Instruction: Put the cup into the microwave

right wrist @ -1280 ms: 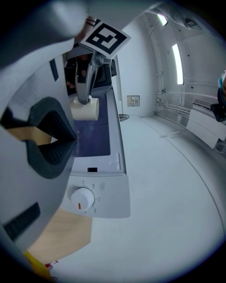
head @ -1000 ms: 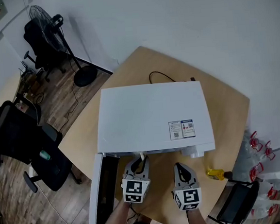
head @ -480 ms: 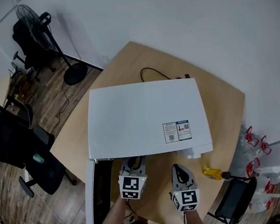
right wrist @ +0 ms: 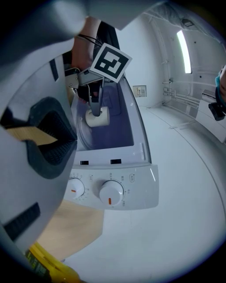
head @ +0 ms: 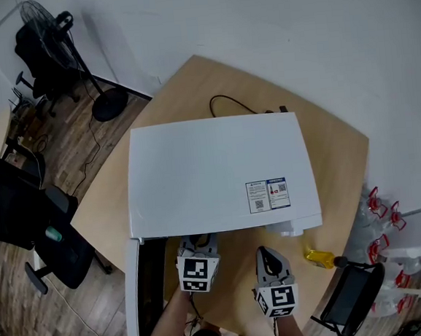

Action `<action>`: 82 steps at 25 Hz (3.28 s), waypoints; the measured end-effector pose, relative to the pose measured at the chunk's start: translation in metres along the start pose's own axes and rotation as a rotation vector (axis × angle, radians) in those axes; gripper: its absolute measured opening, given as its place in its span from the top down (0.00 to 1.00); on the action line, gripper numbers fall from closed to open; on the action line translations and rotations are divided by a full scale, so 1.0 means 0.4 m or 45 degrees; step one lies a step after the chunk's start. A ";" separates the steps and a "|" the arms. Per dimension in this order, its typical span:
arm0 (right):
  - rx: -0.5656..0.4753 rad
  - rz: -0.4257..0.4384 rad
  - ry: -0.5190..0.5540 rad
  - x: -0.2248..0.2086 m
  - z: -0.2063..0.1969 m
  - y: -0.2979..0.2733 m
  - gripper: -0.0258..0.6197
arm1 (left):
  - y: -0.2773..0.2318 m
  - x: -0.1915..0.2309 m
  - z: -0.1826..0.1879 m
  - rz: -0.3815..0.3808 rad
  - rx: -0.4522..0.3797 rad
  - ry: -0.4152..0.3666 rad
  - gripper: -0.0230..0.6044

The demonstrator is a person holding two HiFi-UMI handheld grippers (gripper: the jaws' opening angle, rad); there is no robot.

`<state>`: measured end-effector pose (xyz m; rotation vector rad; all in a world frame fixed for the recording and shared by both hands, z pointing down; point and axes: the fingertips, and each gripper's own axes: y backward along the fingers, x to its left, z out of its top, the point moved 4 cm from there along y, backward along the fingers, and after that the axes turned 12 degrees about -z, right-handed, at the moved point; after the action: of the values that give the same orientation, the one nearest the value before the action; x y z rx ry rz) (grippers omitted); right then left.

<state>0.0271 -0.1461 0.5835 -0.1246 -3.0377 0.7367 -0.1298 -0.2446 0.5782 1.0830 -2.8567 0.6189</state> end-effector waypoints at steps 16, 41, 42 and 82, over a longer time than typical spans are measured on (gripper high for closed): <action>-0.002 -0.014 -0.002 -0.005 0.001 0.009 0.93 | -0.009 0.004 -0.019 0.058 0.047 -0.031 0.84; -0.078 0.015 0.011 -0.032 0.032 0.082 0.93 | 0.052 -0.050 0.006 0.093 0.038 -0.062 0.61; -0.086 0.018 0.015 -0.034 0.038 0.088 0.93 | 0.058 -0.057 0.011 0.098 0.035 -0.065 0.61; -0.406 0.237 0.126 -0.149 0.183 0.455 0.93 | 0.448 -0.525 0.139 0.308 -0.098 -0.168 0.84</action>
<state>0.0979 -0.0230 0.4354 -0.4376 -3.0490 0.2350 -0.0791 -0.0106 0.4296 0.8038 -3.1256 0.4571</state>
